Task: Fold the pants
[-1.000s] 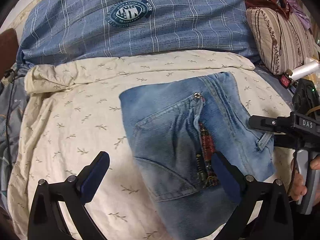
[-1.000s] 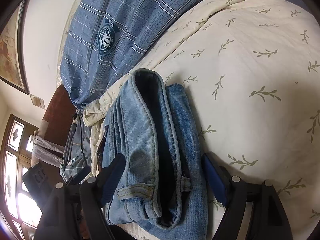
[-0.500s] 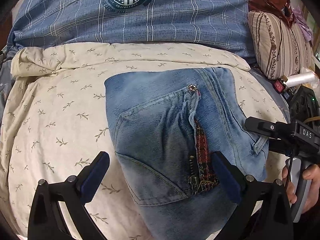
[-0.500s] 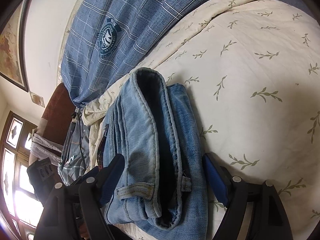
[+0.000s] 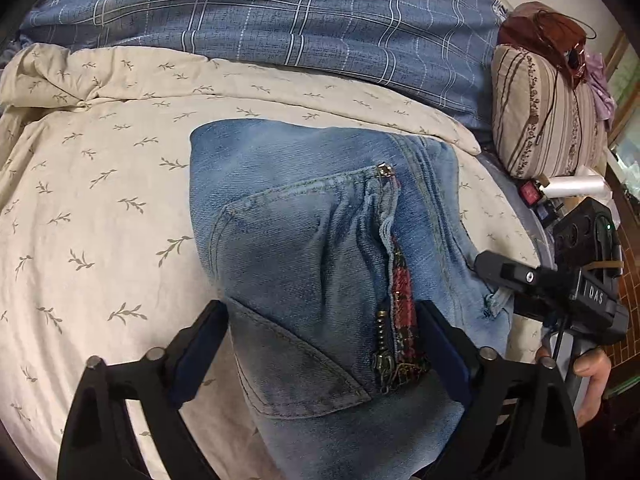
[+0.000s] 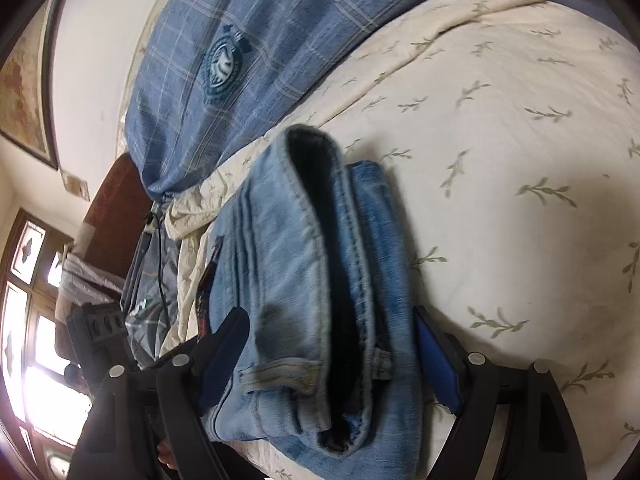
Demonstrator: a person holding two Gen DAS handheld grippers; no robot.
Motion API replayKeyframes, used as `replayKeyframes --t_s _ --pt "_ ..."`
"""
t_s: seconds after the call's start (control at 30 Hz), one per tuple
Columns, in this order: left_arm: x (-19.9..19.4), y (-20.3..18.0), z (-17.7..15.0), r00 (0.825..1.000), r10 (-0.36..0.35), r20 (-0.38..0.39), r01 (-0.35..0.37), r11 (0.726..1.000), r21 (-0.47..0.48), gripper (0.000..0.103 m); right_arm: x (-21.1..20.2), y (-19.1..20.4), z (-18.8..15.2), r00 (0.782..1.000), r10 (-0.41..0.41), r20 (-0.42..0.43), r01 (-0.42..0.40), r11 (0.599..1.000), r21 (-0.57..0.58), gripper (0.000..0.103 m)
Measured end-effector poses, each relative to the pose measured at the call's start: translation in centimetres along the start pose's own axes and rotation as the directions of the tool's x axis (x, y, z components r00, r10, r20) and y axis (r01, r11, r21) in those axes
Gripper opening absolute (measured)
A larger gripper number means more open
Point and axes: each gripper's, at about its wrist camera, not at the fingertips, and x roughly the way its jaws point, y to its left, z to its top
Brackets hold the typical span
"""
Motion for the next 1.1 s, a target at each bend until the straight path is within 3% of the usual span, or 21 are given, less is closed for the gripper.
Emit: replayKeyframes --t_s 0.17,0.3,0.4,0.47,0.57,0.7,0.77,1.1 --pt "-0.1 -0.1 0.1 1.0 -0.01 0.002 0.01 1.0 -0.001 0.084 0.4 1.9 -0.7 1.0 0.004 -0.003 -0.004 0.995 -0.099 0.082" --pt "0.4 0.3 0.1 1.0 -0.011 -0.015 0.011 1.0 -0.025 0.094 0.8 0.2 -0.4 1.0 0.013 -0.013 -0.013 1.0 -0.001 0.08" --pt "0.9 0.9 0.2 0.999 -0.034 -0.03 0.032 0.998 -0.057 0.094 0.7 -0.1 -0.4 1.0 0.013 -0.013 -0.013 1.0 0.011 0.073" --pt "0.8 0.9 0.2 0.999 -0.036 -0.021 0.034 0.997 -0.065 0.087 0.8 0.6 -0.6 0.999 -0.016 -0.031 0.015 1.0 -0.027 0.05" --pt "0.4 0.1 -0.1 1.0 -0.014 -0.003 0.014 1.0 -0.024 0.073 0.4 1.4 -1.0 0.999 -0.044 -0.016 0.043 0.996 -0.079 0.042" --pt "-0.3 -0.7 0.1 1.0 0.002 0.023 -0.002 1.0 0.01 0.051 0.3 2.5 -1.2 0.996 -0.086 0.015 0.087 0.987 -0.133 0.039" --pt "-0.8 -0.8 0.3 0.999 0.01 0.03 -0.01 1.0 0.017 0.047 0.0 3.5 -1.4 0.994 -0.093 0.048 0.1 0.979 -0.176 0.039" --pt "-4.0 -1.5 2.3 0.991 0.061 0.123 -0.07 0.995 0.07 0.044 -1.4 7.2 -2.1 0.978 -0.044 0.205 0.101 0.955 -0.279 0.038"
